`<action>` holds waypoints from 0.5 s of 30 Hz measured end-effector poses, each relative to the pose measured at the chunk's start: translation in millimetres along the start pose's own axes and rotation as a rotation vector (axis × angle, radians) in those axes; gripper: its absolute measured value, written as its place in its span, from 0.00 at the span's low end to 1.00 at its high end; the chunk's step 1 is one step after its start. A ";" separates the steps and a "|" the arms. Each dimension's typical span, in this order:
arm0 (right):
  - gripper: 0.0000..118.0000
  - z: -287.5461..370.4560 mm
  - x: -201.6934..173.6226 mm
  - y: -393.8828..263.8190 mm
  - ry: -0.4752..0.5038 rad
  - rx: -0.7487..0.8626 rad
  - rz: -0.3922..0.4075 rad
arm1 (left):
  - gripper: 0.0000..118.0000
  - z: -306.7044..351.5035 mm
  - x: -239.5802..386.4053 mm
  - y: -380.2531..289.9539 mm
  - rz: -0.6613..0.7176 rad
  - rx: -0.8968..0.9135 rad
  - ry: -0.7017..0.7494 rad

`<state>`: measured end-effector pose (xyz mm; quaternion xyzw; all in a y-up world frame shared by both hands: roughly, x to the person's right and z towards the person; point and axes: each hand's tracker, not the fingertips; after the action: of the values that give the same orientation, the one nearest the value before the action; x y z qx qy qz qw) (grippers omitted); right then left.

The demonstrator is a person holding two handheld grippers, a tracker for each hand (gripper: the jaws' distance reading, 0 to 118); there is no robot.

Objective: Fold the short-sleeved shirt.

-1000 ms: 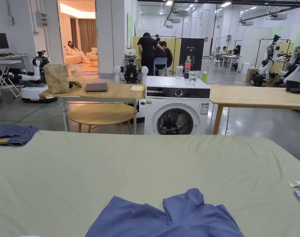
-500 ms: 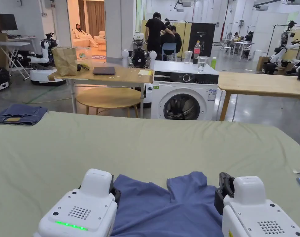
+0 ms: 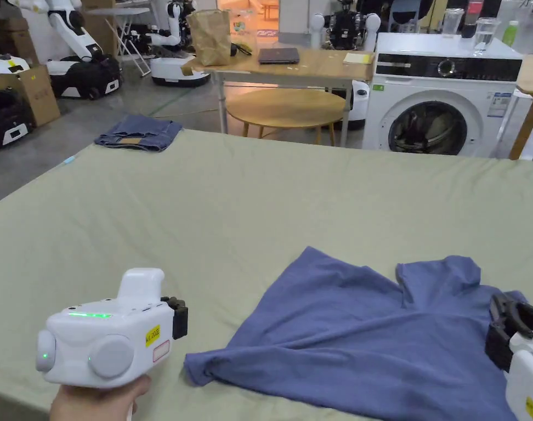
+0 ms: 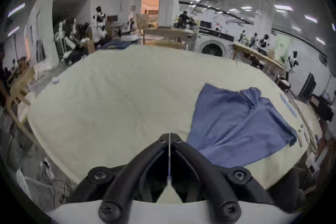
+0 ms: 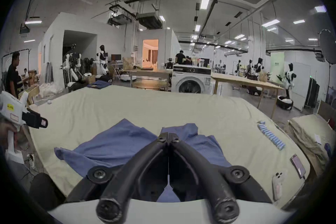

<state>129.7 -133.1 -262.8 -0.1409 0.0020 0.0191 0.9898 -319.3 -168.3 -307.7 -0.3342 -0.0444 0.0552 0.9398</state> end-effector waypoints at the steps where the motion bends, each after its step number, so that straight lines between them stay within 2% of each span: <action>1: 0.00 -3.3 -1.0 -2.3 0.001 -0.010 -0.006 | 0.11 -5.3 -6.7 -2.5 0.025 -0.028 -0.006; 2: 0.00 -6.2 -1.7 -4.1 0.002 -0.020 -0.010 | 0.45 -20.1 -18.8 -3.6 0.054 -0.068 -0.021; 3: 0.00 -9.2 -2.6 -5.5 0.004 -0.031 -0.011 | 0.84 -30.4 -23.8 -6.7 0.075 -0.114 -0.038; 4: 0.00 -13.2 -1.1 -7.6 0.004 -0.039 -0.011 | 1.00 -40.8 -26.7 -12.1 0.078 -0.153 -0.058; 5: 0.00 -15.8 -1.7 -8.8 0.004 -0.045 -0.010 | 0.99 -46.5 -28.7 -11.6 0.084 -0.118 -0.094; 7: 0.00 -21.1 -3.4 -11.0 0.003 -0.060 -0.006 | 0.99 -75.4 -42.0 -19.5 0.100 -0.182 -0.045; 12: 0.00 -29.8 -8.9 -17.6 0.006 -0.092 0.013 | 0.98 -109.7 -32.5 -27.0 0.111 -0.230 -0.055; 14: 0.00 -33.3 -8.6 -20.2 0.004 -0.103 0.018 | 0.87 -112.8 -21.8 -33.5 0.073 -0.294 -0.057; 15: 0.00 -35.1 -8.3 -21.2 0.004 -0.110 0.016 | 0.77 -116.1 -17.2 -37.8 0.037 -0.343 -0.054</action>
<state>122.3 -163.6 -290.6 -0.1950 0.0041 0.0266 0.9804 -319.5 -272.1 -374.3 -0.4886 -0.0720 0.0729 0.8664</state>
